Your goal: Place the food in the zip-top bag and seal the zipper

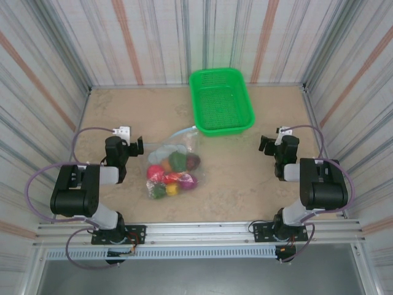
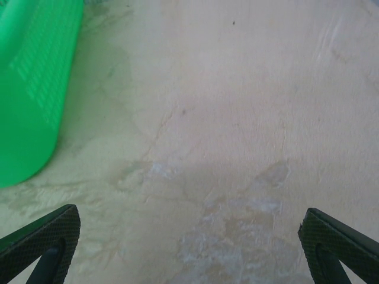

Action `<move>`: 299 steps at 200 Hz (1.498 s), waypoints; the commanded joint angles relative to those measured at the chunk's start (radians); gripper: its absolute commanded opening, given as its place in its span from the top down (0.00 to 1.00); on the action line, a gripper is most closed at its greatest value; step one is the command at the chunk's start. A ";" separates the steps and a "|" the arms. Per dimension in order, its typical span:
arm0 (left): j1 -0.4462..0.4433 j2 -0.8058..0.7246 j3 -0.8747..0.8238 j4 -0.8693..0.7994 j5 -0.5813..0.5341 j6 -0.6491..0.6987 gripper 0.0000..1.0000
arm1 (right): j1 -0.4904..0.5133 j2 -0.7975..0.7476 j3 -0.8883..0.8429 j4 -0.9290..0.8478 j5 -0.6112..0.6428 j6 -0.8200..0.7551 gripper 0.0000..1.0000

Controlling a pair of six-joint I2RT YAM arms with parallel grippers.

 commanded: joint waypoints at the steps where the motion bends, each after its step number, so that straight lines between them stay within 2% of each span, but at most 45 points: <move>1: 0.002 -0.005 0.017 -0.007 0.010 0.017 0.01 | 0.017 -0.013 0.002 0.029 0.020 -0.032 0.01; 152: 0.006 -0.012 0.005 0.010 0.019 0.017 0.01 | -0.014 -0.009 0.008 0.022 -0.058 -0.028 0.01; 299: 0.011 -0.003 0.020 -0.011 0.031 0.015 0.01 | -0.014 -0.008 0.010 0.021 -0.057 -0.027 0.01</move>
